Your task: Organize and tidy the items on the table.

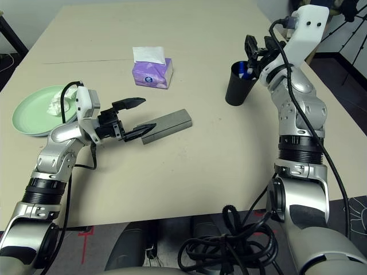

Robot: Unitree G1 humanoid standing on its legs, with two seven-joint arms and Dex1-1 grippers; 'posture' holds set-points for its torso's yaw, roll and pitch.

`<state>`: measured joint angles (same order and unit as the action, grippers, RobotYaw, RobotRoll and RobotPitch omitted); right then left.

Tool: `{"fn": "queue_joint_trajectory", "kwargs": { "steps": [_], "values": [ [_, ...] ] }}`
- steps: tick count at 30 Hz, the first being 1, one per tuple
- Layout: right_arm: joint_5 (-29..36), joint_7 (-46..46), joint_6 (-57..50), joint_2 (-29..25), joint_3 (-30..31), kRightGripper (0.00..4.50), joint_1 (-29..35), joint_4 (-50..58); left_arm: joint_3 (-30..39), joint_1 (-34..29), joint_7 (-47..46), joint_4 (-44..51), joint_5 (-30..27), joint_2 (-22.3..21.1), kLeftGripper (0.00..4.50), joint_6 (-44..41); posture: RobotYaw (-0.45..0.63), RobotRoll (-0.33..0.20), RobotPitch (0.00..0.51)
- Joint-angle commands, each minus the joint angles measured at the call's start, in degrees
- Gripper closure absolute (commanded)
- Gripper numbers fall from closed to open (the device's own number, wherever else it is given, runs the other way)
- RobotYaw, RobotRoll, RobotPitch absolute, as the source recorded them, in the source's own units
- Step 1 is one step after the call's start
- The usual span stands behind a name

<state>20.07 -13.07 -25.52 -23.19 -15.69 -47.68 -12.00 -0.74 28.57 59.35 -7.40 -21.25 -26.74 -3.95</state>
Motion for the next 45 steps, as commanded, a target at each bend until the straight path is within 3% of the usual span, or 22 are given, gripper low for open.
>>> {"fn": "queue_joint_trajectory", "kwargs": {
  "steps": [1, 9, 19, 24, 32, 39, 45],
  "values": [
    [0.06, -7.24, 7.54, 0.30, 2.09, 0.03, 4.09, 1.71, 1.81, -0.12, -4.38, -0.16, 0.35, 0.63, 0.00, -1.32, 0.00, 0.000, 0.100],
    [-0.98, -12.24, 23.23, 4.73, 2.70, 0.03, 14.33, 1.13, 10.76, 1.54, -32.09, -0.76, 4.83, 7.05, 0.00, -3.12, 0.04, 0.000, 0.096],
    [-2.05, -8.77, 21.97, 7.70, 3.99, 0.03, 26.11, 3.66, 19.78, -7.50, -52.96, 3.31, 5.91, 13.16, 0.00, -4.54, 0.05, 0.000, 0.095],
    [-1.23, -8.39, 22.59, 6.92, 2.67, 0.03, 26.96, 3.81, 19.67, -10.74, -55.51, 4.49, 7.51, 12.79, 0.00, -4.31, 0.03, 0.000, 0.099],
    [-2.38, -7.59, 22.61, 3.70, 1.13, 0.03, 26.65, 0.56, 22.04, -13.64, -52.10, 2.84, 4.97, 9.65, 0.00, -3.73, 0.02, 0.000, 0.096],
    [-1.99, -4.00, 22.72, 5.46, 0.03, 0.03, 26.92, 0.54, 23.64, -16.49, -50.44, 6.21, 2.68, 10.31, 0.00, -1.49, 0.04, 0.000, 0.091],
    [-3.50, -0.30, 22.61, 6.94, 0.80, 0.03, 25.89, 0.07, 21.48, -17.99, -48.53, 6.55, 4.63, 8.59, 0.00, -1.61, 0.04, 0.000, 0.098]
  ]
}}
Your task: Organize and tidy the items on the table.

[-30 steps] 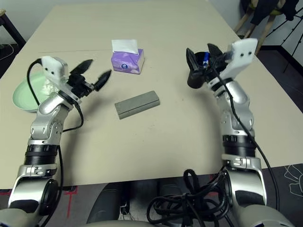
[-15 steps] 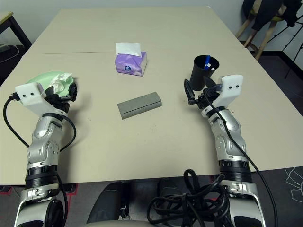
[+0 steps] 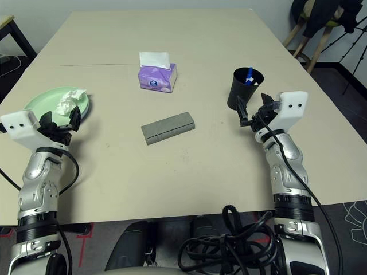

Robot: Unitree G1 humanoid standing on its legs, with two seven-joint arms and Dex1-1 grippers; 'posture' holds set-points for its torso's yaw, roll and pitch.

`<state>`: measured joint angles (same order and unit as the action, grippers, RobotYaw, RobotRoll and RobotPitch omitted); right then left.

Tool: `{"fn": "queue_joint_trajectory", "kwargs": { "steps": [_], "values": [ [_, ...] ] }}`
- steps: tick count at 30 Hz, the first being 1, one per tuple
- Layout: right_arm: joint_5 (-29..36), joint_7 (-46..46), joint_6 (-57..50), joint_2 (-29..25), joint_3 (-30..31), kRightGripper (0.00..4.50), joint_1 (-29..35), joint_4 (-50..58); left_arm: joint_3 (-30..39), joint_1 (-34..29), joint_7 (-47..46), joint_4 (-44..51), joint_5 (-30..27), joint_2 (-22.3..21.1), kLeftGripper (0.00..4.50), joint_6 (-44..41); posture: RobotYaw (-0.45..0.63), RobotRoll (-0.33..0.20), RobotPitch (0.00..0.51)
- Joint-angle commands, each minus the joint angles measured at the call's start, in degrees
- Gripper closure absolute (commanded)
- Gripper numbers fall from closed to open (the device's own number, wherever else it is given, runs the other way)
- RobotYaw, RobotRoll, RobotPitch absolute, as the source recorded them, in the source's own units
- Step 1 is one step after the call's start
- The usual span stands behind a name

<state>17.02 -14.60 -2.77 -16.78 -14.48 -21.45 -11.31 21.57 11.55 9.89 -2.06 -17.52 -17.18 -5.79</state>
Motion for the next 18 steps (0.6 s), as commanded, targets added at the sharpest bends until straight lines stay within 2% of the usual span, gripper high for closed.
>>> {"fn": "queue_joint_trajectory", "kwargs": {
  "steps": [1, 4, 13, 18],
  "values": [
    [-1.33, 1.78, 0.15, 0.40, -0.08, 0.03, -0.54, -0.81, -0.88, -1.01, 1.06, 1.17, 0.85, -1.07, 0.00, 0.15, 0.04, 0.000, 0.097],
    [-3.01, 2.86, 1.43, 0.24, 0.17, 0.03, -0.92, -1.37, -1.59, -0.99, 2.59, 0.69, 1.25, -1.96, 0.00, 0.85, 0.04, 0.000, 0.097],
    [-1.24, 2.97, 0.46, 1.67, -0.48, 0.03, 0.22, 1.68, -1.92, -2.13, 6.26, 0.88, 0.88, -2.96, 0.00, 2.89, 0.04, 0.000, 0.108],
    [-0.92, 2.30, 0.11, 1.58, -0.10, 0.03, 0.01, 1.69, -1.75, -2.34, 7.01, 0.35, 1.21, -3.30, 0.00, 3.96, 0.03, 0.000, 0.095]
  ]
}}
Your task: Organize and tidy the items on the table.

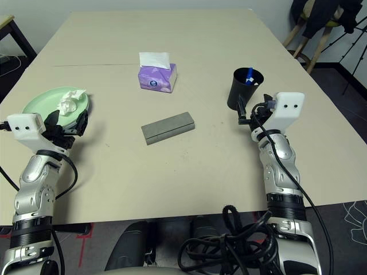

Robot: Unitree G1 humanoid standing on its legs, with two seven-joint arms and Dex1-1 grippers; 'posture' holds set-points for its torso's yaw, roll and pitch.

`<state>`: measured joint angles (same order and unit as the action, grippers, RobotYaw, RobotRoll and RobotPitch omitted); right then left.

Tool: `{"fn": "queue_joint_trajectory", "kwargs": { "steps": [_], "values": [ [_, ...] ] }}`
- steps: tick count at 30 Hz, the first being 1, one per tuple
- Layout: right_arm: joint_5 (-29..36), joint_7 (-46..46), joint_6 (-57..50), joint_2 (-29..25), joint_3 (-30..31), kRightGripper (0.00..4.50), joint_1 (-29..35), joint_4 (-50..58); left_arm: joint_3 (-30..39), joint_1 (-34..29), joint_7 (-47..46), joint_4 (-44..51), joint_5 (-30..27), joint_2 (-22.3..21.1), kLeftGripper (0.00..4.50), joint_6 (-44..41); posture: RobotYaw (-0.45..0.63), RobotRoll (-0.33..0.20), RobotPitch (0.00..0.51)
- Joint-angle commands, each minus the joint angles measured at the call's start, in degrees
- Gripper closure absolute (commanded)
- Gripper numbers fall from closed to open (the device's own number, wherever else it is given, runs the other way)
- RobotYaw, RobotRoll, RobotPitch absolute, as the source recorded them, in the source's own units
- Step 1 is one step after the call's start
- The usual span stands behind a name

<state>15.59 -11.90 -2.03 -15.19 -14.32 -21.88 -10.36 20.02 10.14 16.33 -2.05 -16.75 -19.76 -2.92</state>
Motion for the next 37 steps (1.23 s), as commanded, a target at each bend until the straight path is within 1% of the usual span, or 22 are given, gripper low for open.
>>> {"fn": "queue_joint_trajectory", "kwargs": {
  "steps": [1, 5, 10, 17, 29, 37],
  "values": [
    [0.51, -0.72, -0.67, -0.13, -0.11, 0.03, 0.29, 0.59, -0.18, -0.85, 0.68, 0.18, 0.48, -0.76, 0.00, 1.29, 0.03, 0.000, 0.094],
    [-0.17, -1.89, -0.10, -0.71, 0.47, 0.03, -0.39, -0.31, -0.25, -0.73, 1.32, -0.17, 0.31, -0.99, 0.00, 2.38, 0.04, 0.000, 0.090],
    [0.03, -1.99, 2.11, -0.11, -0.31, 0.03, -0.76, -0.87, 0.08, -0.38, 1.77, -0.69, -0.32, -0.59, 0.00, 3.71, 0.03, 0.000, 0.083],
    [-0.57, 0.12, 3.08, 0.62, -0.78, 0.03, 0.73, -0.69, -0.09, 0.53, 1.22, -2.33, 0.03, -0.45, 0.00, 4.87, 0.03, 0.000, 0.080],
    [-1.27, -1.05, 2.61, -1.23, -0.40, 0.03, 0.76, -1.88, -0.51, -0.19, 1.82, -2.96, 0.17, -0.59, 0.00, 4.87, 0.03, 0.000, 0.083],
    [-1.55, -1.36, 2.46, -1.34, -0.11, 0.03, 0.56, -2.15, -0.64, -0.42, 1.61, -3.16, 0.45, -0.62, 0.00, 4.30, 0.03, 0.000, 0.086]
  ]
}}
